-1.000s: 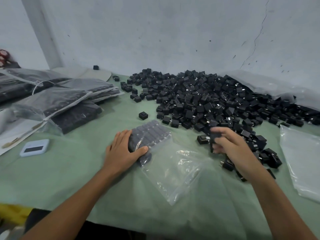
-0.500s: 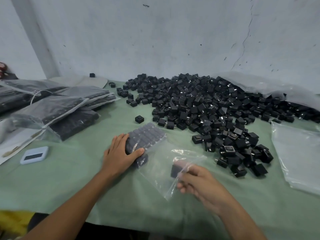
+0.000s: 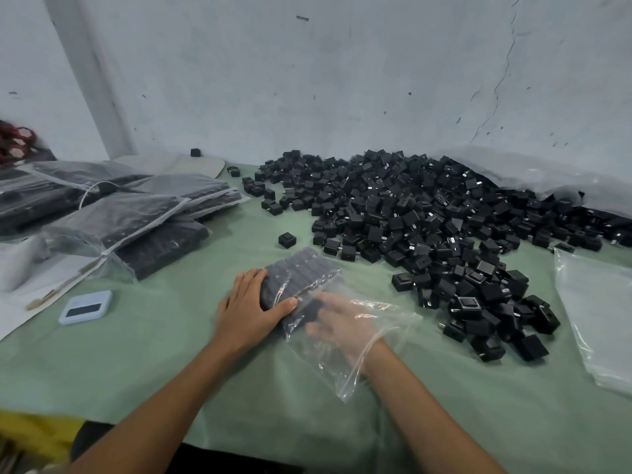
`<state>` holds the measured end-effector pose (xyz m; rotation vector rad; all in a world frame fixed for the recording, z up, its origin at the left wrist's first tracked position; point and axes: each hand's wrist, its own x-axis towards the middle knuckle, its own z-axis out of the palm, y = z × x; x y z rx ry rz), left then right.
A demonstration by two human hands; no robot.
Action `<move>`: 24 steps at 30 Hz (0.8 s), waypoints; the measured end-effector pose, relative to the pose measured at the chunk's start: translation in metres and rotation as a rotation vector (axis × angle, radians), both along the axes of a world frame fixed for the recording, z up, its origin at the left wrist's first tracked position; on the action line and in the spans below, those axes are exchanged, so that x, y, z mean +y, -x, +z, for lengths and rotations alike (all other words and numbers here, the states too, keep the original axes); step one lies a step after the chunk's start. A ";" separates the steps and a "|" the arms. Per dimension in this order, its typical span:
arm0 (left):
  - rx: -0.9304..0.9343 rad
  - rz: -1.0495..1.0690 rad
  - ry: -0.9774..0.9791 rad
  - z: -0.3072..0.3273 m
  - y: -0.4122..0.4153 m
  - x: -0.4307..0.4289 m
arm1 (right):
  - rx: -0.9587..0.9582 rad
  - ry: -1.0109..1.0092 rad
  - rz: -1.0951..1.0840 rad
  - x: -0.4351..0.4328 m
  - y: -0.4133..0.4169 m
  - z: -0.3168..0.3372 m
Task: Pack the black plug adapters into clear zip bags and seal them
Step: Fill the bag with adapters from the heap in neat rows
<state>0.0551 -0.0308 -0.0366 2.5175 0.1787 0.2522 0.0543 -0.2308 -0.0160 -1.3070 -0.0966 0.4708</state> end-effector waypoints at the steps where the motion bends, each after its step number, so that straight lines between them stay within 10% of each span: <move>1: -0.002 0.001 0.001 0.000 0.000 0.000 | -0.038 0.025 0.005 0.001 0.002 -0.001; 10: -0.032 0.000 -0.009 -0.003 0.001 0.000 | -0.529 0.561 -0.205 0.009 0.015 -0.001; 24: -0.109 -0.018 0.093 0.005 -0.001 0.009 | -0.553 0.664 -0.054 0.022 0.029 0.004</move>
